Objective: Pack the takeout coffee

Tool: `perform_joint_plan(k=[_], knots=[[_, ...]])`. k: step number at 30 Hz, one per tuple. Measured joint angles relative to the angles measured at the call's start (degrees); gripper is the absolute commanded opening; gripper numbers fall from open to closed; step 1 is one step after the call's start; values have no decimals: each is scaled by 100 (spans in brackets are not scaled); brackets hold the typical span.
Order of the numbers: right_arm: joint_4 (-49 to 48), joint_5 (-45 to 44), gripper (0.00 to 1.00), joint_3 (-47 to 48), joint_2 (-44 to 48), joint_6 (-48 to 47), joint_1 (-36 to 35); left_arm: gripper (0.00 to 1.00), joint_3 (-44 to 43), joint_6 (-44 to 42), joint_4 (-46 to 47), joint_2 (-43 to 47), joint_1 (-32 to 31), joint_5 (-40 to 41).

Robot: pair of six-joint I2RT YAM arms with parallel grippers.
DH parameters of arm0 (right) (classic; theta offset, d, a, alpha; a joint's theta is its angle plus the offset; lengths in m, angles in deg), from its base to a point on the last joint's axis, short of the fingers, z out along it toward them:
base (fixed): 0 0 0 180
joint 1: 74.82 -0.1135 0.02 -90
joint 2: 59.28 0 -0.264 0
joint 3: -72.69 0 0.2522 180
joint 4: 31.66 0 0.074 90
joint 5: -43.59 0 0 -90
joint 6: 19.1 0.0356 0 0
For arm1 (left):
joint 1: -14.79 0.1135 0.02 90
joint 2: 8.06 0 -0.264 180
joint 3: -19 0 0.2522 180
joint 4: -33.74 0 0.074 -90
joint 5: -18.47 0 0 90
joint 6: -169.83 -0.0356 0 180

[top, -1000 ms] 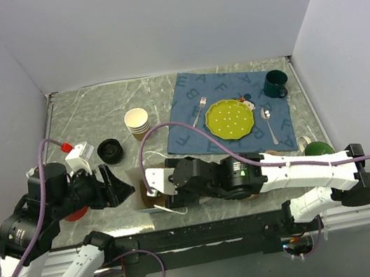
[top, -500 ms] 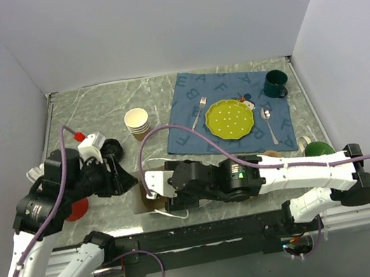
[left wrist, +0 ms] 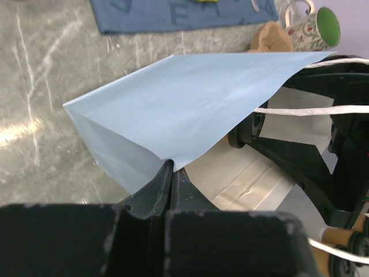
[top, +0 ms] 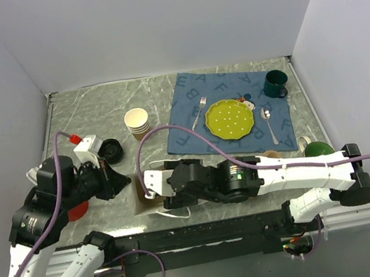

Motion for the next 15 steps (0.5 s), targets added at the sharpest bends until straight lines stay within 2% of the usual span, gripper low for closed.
perform_joint_plan(k=[9, 15], knots=[[-214, -146, 50, 321, -413, -509, 136, 1, 39, -334, 175, 297, 0, 297], [-879, -201, 50, -205, -411, -769, 234, 1, 509, -616, 304, 741, 0, 332]])
